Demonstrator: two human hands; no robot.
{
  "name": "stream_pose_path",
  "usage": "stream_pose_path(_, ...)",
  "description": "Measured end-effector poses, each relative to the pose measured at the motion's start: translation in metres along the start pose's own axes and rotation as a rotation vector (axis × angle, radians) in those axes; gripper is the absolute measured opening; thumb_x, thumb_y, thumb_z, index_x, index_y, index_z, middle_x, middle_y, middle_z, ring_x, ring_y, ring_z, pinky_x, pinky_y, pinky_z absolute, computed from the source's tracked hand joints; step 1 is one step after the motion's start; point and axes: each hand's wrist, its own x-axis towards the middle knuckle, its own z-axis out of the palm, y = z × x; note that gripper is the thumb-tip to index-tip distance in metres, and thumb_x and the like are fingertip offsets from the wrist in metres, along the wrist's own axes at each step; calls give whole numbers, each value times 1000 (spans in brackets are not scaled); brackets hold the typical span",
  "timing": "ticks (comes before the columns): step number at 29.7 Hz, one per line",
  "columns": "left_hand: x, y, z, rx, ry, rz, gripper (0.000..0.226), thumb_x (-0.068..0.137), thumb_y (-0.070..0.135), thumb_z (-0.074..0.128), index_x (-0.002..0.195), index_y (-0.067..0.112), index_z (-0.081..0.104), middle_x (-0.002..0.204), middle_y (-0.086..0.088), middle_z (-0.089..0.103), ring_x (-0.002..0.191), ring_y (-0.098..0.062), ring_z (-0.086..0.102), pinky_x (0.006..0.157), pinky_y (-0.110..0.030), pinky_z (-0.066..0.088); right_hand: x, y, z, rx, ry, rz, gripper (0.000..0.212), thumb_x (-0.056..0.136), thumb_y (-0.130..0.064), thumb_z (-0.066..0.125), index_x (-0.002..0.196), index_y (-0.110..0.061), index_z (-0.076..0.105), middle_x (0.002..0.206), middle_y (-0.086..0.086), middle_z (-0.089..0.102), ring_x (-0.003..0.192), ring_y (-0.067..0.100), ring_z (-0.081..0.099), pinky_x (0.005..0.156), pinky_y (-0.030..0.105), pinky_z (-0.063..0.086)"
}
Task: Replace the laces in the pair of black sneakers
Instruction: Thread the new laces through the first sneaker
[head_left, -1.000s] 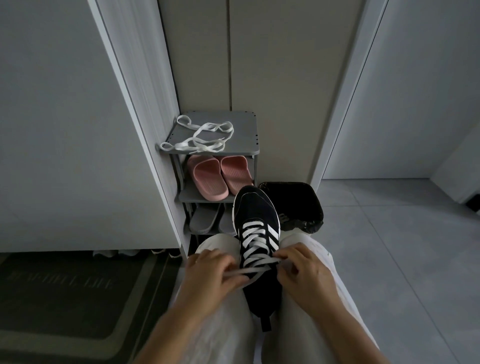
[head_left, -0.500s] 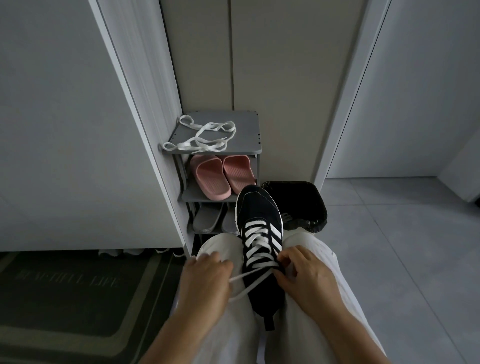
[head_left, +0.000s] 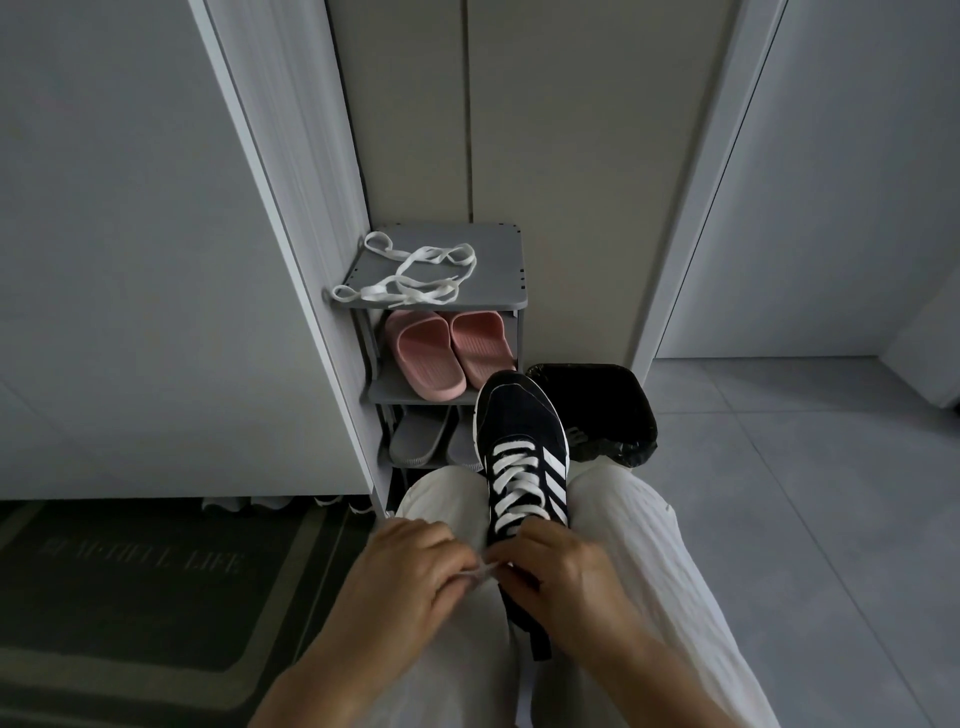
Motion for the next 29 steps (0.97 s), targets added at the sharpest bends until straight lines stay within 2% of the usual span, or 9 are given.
stream_pose_path(5, -10, -20, -1, 187, 69, -135, 25, 77, 29, 45, 65, 25, 66, 60, 11, 55, 55, -10, 54, 63, -20, 35, 2, 8, -9, -144, 230, 92, 17, 82, -29, 57, 82, -23, 73, 71, -10, 60, 62, 5, 59, 49, 20, 45)
stream_pose_path(8, -16, -33, -5, 267, 196, -234, 7, 71, 10, 68, 75, 15, 71, 66, 3, 63, 57, -14, 60, 58, -28, 50, 6, 16, -15, -201, 329, 137, 20, 82, -29, 57, 77, -19, 75, 68, -7, 60, 59, 7, 59, 49, 20, 43)
stream_pose_path(9, -17, -37, -7, 276, 220, -270, 18, 62, 4, 77, 79, 11, 72, 68, 0, 66, 57, -14, 62, 56, -29, 52, 7, 18, -17, -209, 350, 157, 21, 82, -30, 58, 75, -18, 74, 67, -7, 60, 58, 7, 58, 49, 20, 43)
stream_pose_path(11, -20, -48, -9, 297, 224, -299, 33, 53, 0, 84, 83, 6, 72, 69, -3, 69, 56, -15, 64, 55, -30, 52, 10, 21, -20, -234, 382, 188, 21, 79, -31, 59, 68, -19, 72, 64, -7, 58, 56, 7, 55, 47, 21, 41)
stream_pose_path(15, -32, -74, -17, 274, 202, -460, 23, 63, 2, 81, 84, 5, 72, 67, -4, 68, 51, -14, 60, 49, -23, 46, 16, 12, -21, -291, 421, 207, 27, 78, -27, 54, 55, -13, 56, 58, -5, 51, 48, 11, 46, 38, 23, 35)
stream_pose_path(18, -44, -99, -26, 252, 189, -663, 6, 82, 11, 66, 85, 9, 71, 70, -2, 64, 52, -14, 55, 49, -20, 37, 20, 10, -24, -319, 403, 260, 26, 77, -25, 47, 55, -11, 49, 56, -4, 48, 45, 12, 36, 36, 23, 26)
stream_pose_path(21, -54, -116, -27, 249, 42, -858, 21, 93, 25, 48, 89, 14, 66, 80, 3, 52, 56, -9, 50, 50, -27, 42, 23, 12, -23, -290, 359, 319, 24, 78, -26, 42, 58, -13, 47, 55, -6, 46, 46, 10, 30, 39, 18, 21)
stream_pose_path(26, -32, -80, -13, -40, -171, -707, 15, 95, 27, 44, 92, 23, 58, 89, 5, 49, 68, -6, 51, 59, -15, 40, 48, 14, -17, -69, 222, 565, 30, 88, -25, 47, 62, -14, 41, 52, -8, 41, 46, 12, 38, 44, 22, 28)
stream_pose_path(29, -19, -59, 0, -286, -250, -663, 12, 96, 23, 45, 94, 28, 56, 82, 7, 56, 66, -3, 53, 58, -13, 41, 72, 21, -29, 184, -20, 726, 15, 89, -25, 55, 77, -16, 53, 65, -7, 53, 62, 13, 51, 53, 17, 36)
